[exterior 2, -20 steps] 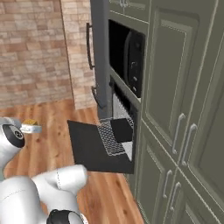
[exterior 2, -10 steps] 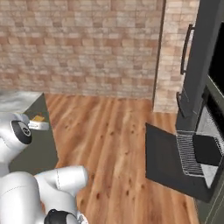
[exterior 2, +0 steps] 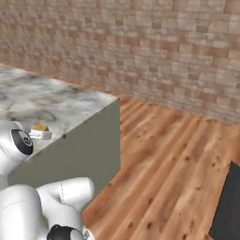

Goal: Take the baked cake out of the oven and place it on the plate for cooling. Then close the oven door.

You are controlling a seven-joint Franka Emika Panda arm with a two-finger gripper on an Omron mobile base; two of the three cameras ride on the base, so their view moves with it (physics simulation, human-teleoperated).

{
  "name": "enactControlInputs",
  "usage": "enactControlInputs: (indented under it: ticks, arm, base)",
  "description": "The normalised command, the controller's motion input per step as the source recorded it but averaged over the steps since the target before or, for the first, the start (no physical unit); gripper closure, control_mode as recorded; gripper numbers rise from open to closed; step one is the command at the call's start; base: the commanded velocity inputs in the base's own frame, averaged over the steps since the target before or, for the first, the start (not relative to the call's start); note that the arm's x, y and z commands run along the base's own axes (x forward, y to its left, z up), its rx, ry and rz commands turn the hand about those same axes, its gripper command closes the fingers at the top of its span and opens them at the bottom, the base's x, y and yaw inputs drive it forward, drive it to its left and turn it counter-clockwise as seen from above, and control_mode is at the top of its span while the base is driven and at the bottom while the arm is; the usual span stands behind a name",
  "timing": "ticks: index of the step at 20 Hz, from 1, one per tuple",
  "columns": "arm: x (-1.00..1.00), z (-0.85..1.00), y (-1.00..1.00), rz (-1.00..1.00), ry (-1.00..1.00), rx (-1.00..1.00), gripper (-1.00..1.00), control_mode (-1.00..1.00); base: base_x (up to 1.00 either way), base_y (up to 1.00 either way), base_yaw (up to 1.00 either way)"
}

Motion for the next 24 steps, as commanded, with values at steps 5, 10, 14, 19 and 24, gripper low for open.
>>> enactControlInputs:
  ticks: [5, 10, 14, 19, 24]
  arm:
    - [0.0, 0.0, 0.0, 0.0, 0.0, 0.0, 1.0, 1.0]
    - [0.0, 0.0, 0.0, 0.0, 0.0, 0.0, 1.0, 1.0]
    - [0.0, 0.0, 0.0, 0.0, 0.0, 0.0, 1.0, 1.0]
    - [0.21, 0.0, 0.02, 0.29, 0.0, 0.0, 1.0, -1.0]
    - [0.64, 0.0, 0.07, 0.26, 0.02, 0.0, 1.0, -1.0]
  base:
    - [-0.35, 0.2, 0.64]
    - [-0.28, 0.22, 0.59]
    - [-0.02, 0.18, 0.5]
    - [0.0, 0.03, 0.09]
    - [0.0, 0.0, 0.0]
